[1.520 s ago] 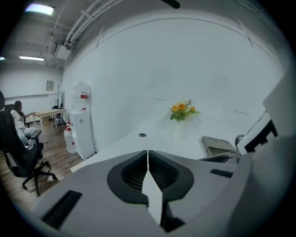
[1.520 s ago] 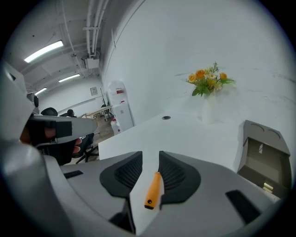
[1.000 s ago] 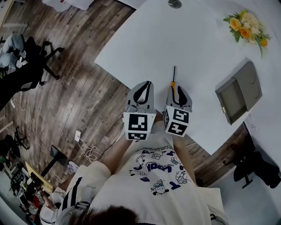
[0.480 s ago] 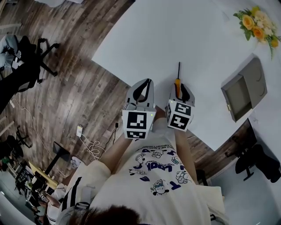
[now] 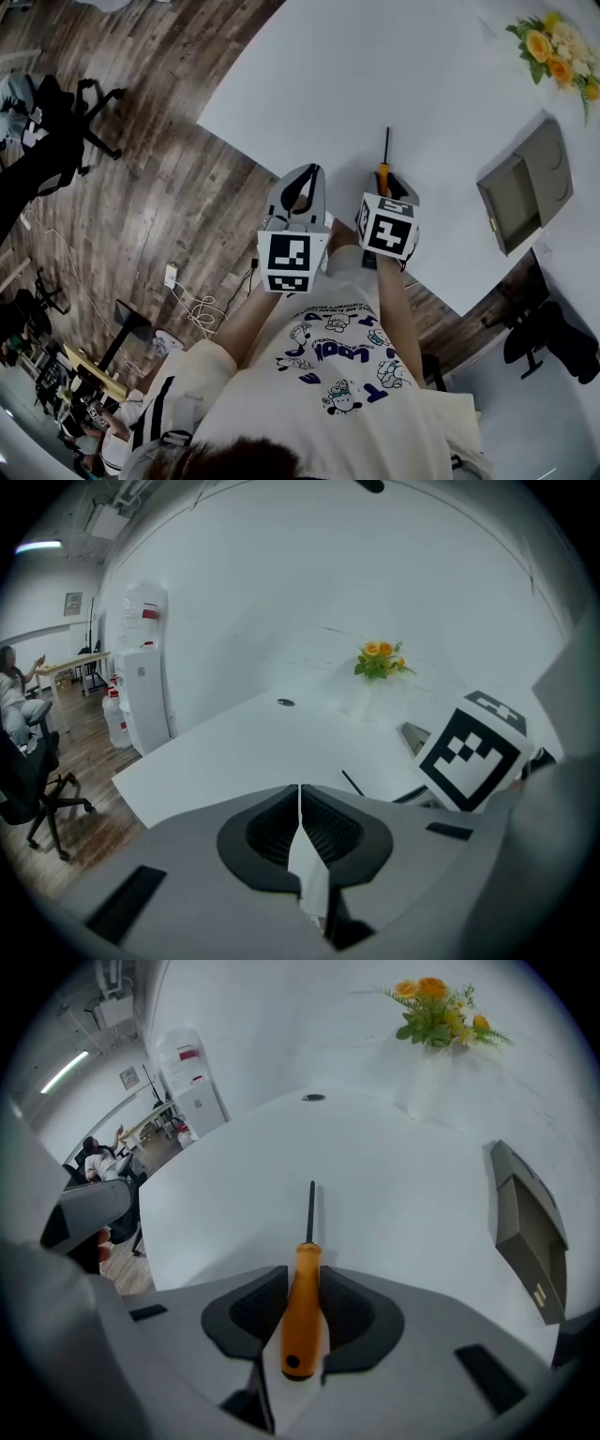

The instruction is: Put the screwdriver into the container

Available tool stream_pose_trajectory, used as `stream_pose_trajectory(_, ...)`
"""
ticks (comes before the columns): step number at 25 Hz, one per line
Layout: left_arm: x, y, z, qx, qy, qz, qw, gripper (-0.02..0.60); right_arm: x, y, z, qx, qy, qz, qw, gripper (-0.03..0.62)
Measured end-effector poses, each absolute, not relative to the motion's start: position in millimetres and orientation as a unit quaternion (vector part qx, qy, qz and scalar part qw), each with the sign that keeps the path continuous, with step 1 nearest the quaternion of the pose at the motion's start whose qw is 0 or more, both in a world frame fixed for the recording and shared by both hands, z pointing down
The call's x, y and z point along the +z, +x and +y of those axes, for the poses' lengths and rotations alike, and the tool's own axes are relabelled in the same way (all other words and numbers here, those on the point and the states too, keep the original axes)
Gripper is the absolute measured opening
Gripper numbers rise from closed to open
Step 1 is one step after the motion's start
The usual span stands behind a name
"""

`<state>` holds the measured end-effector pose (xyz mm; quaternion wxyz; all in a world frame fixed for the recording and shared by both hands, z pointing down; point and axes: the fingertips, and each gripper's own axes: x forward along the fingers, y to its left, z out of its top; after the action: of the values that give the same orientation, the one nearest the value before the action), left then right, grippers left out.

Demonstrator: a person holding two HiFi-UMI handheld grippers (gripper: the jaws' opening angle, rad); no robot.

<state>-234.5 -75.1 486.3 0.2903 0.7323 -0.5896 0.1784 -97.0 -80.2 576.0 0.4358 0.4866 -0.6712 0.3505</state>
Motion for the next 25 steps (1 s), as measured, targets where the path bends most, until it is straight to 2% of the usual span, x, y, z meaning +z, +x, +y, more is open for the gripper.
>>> stream_pose_trajectory(7,488.2,-246.4,-79.4,0.178,0.730,-0.590,0.294,0.021,574.9,-94.6,-86.0,0.387,0.473,-0.651,0.451,0.117)
stream_pose_trajectory(14,482.1,-246.7,-88.2,0.173,0.745,-0.575,0.291,0.021,571.9,-99.3,-78.4,0.406,0.462,-0.666,0.422,0.112)
stream_pose_trajectory(25,450.8,-216.5,-105.6,0.162,0.799,-0.516,0.262,0.021,514.8,-75.6,-76.4,0.401,0.513,-0.659,0.377,0.107)
